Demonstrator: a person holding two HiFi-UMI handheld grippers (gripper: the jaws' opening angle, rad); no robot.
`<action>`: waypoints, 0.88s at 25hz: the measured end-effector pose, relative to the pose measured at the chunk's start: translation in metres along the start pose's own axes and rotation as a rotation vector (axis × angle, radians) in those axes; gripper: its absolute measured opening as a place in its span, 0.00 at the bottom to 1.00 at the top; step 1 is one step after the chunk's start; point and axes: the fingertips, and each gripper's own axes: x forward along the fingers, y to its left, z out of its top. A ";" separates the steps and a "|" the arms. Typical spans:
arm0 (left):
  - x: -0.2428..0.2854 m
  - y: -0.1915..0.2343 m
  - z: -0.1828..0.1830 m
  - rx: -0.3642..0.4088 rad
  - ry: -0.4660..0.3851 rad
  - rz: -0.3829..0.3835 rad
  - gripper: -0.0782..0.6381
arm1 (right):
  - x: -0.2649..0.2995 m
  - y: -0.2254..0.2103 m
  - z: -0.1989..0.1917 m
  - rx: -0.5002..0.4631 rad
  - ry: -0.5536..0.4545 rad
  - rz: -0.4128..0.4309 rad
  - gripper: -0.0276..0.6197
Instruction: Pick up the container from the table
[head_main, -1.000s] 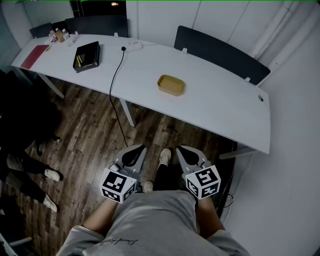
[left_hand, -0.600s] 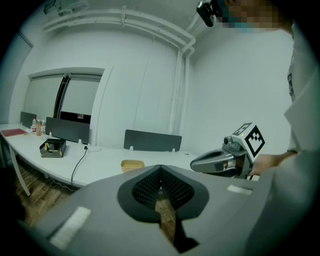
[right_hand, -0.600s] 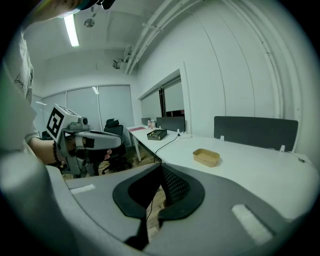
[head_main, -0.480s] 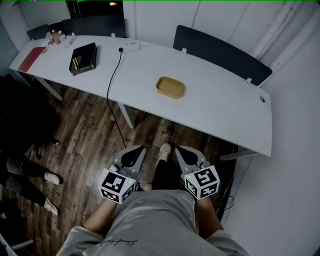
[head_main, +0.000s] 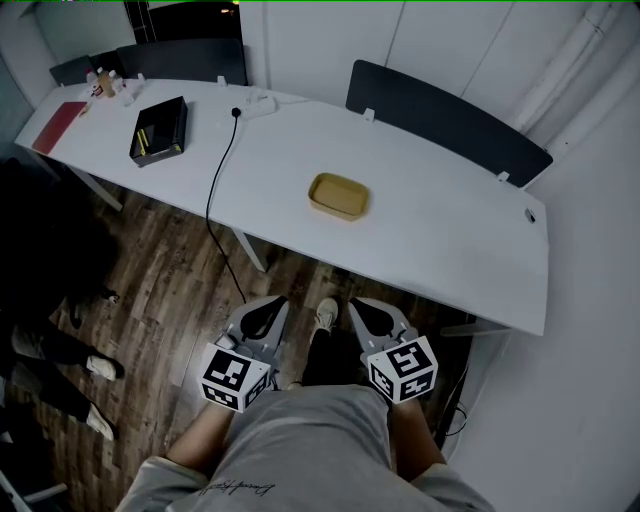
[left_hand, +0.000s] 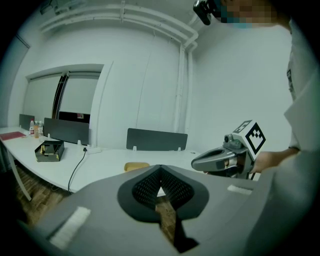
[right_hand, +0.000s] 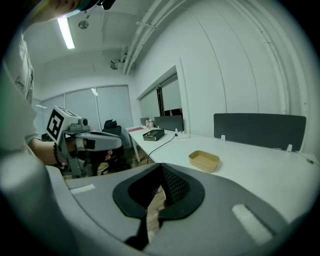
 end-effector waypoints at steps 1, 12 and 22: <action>0.007 0.003 0.002 -0.002 0.001 0.001 0.11 | 0.004 -0.006 0.002 0.001 0.002 0.003 0.07; 0.097 0.050 0.037 -0.029 0.017 0.020 0.11 | 0.065 -0.086 0.045 0.000 0.032 0.023 0.07; 0.187 0.085 0.070 -0.044 0.034 0.020 0.11 | 0.113 -0.171 0.081 0.014 0.061 0.022 0.07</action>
